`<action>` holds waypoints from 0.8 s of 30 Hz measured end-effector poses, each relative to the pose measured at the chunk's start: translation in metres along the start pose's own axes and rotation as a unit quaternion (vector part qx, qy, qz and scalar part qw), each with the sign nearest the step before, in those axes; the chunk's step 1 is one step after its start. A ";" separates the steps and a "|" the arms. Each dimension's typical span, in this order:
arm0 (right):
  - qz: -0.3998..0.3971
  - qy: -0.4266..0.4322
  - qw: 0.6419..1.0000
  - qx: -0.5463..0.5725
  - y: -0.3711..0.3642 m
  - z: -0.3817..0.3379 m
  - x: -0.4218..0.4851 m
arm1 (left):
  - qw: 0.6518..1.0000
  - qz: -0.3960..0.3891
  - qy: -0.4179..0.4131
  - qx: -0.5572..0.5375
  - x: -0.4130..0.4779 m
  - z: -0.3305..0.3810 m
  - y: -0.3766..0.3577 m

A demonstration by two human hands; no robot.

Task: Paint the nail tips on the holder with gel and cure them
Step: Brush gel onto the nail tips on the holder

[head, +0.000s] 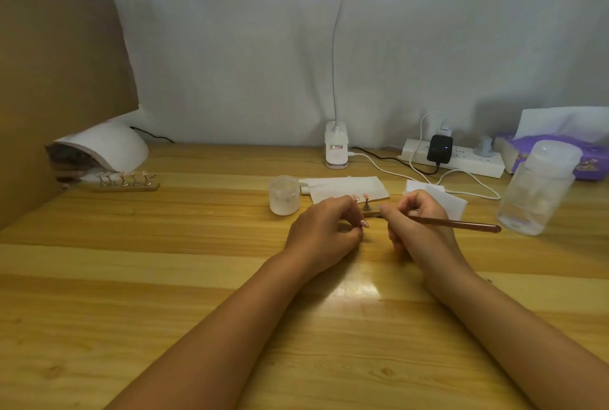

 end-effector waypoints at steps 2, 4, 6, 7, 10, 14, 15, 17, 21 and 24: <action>-0.004 0.000 1.000 -0.012 0.000 0.001 0.000 | 1.000 0.002 -0.005 0.005 -0.001 0.001 0.000; -0.003 -0.001 1.000 -0.023 0.000 0.001 0.000 | 1.000 0.007 -0.011 0.015 -0.002 0.002 0.000; -0.004 -0.002 1.000 -0.024 0.000 0.002 0.000 | 1.000 0.008 -0.014 0.024 -0.002 0.002 0.000; -0.006 -0.002 1.000 -0.023 -0.001 0.002 0.001 | 0.999 0.008 -0.015 0.028 -0.002 0.003 0.000; -0.013 -0.001 1.000 -0.028 -0.001 0.001 0.000 | 0.999 0.010 -0.017 0.035 -0.002 0.003 0.000; -0.014 -0.001 0.999 -0.032 -0.002 -0.001 -0.001 | 0.999 0.012 -0.018 0.037 -0.002 0.002 -0.001; -0.016 -0.001 0.999 -0.031 -0.002 -0.002 -0.001 | 0.999 0.012 -0.018 0.039 -0.002 0.002 0.000; -0.023 -0.001 0.999 -0.030 -0.002 -0.002 -0.001 | 0.999 0.012 -0.020 0.038 -0.002 0.002 0.000; -0.034 0.004 0.998 -0.044 -0.003 -0.002 -0.003 | 0.999 0.010 -0.018 0.040 -0.002 0.002 0.000; -0.032 0.007 0.998 -0.059 -0.003 -0.001 -0.002 | 0.999 0.012 -0.020 0.039 -0.001 0.001 -0.001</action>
Point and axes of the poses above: each hand's wrist, its own x-axis towards the middle knuckle, its own y-axis out of the back of the hand, z = x × y, the point moved 3 cm from there along x, towards the middle knuckle, and after that the axes turned 13 degrees about y, right-handed, at the moved point
